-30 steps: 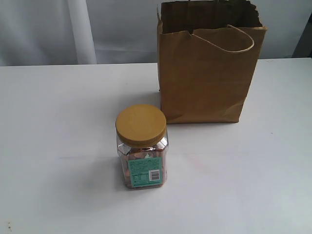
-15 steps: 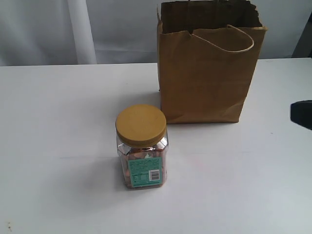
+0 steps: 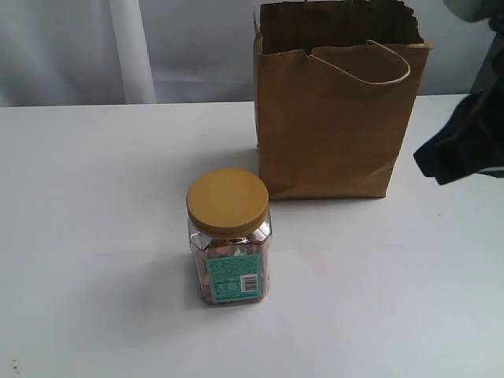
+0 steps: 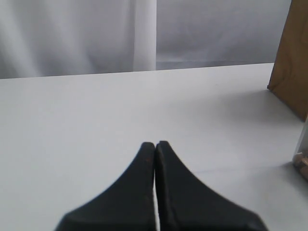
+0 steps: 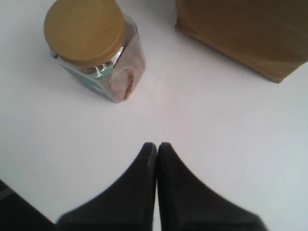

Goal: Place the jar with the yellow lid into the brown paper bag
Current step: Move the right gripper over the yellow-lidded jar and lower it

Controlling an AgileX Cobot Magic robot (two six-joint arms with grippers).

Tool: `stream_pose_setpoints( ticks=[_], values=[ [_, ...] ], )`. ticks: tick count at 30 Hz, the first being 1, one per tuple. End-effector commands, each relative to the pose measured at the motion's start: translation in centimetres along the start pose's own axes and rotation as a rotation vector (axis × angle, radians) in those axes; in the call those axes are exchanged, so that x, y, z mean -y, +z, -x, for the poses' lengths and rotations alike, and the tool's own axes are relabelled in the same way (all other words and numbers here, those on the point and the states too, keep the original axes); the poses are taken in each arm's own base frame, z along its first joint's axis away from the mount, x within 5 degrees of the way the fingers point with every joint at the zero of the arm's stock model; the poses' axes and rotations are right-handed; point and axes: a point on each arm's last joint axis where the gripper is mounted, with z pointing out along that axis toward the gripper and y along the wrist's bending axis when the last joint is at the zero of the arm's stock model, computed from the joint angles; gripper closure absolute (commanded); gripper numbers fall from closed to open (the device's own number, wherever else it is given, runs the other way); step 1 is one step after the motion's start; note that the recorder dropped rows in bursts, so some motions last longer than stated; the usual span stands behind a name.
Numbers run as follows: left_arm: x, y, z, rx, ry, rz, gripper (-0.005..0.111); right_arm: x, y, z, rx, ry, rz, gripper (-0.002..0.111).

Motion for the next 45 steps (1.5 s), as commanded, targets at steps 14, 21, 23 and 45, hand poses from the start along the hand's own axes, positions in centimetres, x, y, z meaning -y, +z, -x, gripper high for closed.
stream_pose_setpoints(
  ticks=[14, 21, 23, 45],
  values=[
    [0.1, 0.0, 0.1, 0.008, -0.006, -0.008, 0.106, -9.4, 5.8, 10.1, -0.112, -0.065, 0.09, 0.108],
    [0.1, 0.0, 0.1, 0.008, -0.006, -0.008, 0.106, -11.6, 11.3, 9.9, -0.224, -0.1, 0.006, 0.108],
    [0.1, 0.0, 0.1, 0.008, -0.006, -0.008, 0.106, -11.7, 12.5, 9.8, -0.251, -0.088, -0.005, 0.108],
    [0.1, 0.0, 0.1, 0.008, -0.006, -0.008, 0.106, -11.9, 13.4, 9.9, -0.243, -0.084, 0.002, 0.006]
  ],
)
